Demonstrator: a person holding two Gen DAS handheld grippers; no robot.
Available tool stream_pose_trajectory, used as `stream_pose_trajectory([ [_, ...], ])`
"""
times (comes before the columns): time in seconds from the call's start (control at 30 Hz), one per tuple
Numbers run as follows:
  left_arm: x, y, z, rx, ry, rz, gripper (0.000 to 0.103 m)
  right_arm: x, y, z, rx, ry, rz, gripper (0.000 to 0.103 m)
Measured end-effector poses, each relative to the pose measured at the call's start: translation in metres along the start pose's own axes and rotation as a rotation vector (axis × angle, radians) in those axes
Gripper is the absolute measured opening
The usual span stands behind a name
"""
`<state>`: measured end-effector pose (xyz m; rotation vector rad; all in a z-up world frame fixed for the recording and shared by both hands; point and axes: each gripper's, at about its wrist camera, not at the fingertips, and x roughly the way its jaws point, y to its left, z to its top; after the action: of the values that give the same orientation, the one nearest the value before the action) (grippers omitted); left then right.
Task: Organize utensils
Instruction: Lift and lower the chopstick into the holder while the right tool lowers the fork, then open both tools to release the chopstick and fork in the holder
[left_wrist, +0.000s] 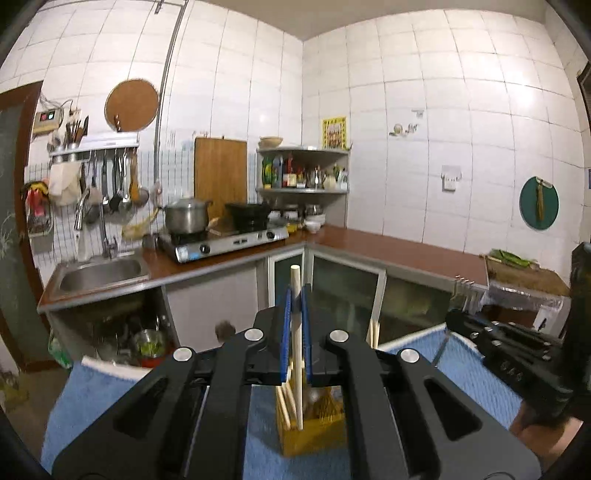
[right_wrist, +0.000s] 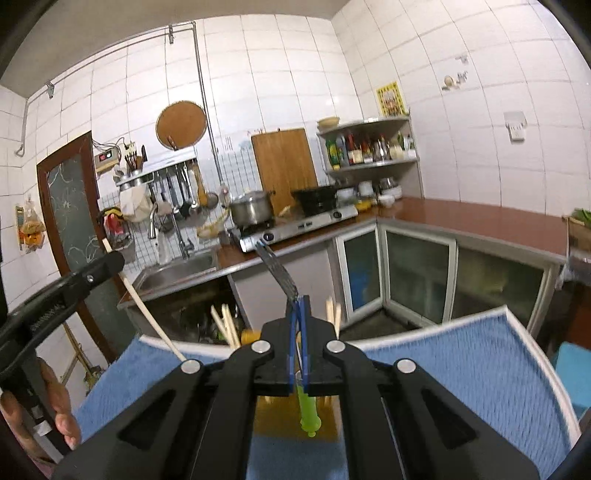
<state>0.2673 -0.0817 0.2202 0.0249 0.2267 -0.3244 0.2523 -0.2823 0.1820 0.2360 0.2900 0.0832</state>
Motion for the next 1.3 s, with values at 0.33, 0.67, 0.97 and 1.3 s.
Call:
stream_pose_trajectory([
  [0.33, 0.074, 0.0, -0.024, 0.012, 0.084, 0.001, 0.004, 0.073, -0.002, -0.01, -0.034, 0.043, -0.012, 0.002],
  [0.67, 0.116, 0.02, -0.093, -0.038, 0.214, 0.008, 0.005, 0.112, -0.021, -0.076, -0.035, 0.176, -0.018, 0.002],
  [0.97, 0.097, 0.028, -0.108, -0.029, 0.245, 0.068, 0.027, 0.104, -0.027, -0.097, -0.025, 0.215, 0.016, 0.007],
  [1.3, -0.002, 0.049, -0.09, -0.084, 0.178, 0.096, 0.087, 0.028, -0.011, -0.075, -0.04, 0.13, 0.006, 0.058],
])
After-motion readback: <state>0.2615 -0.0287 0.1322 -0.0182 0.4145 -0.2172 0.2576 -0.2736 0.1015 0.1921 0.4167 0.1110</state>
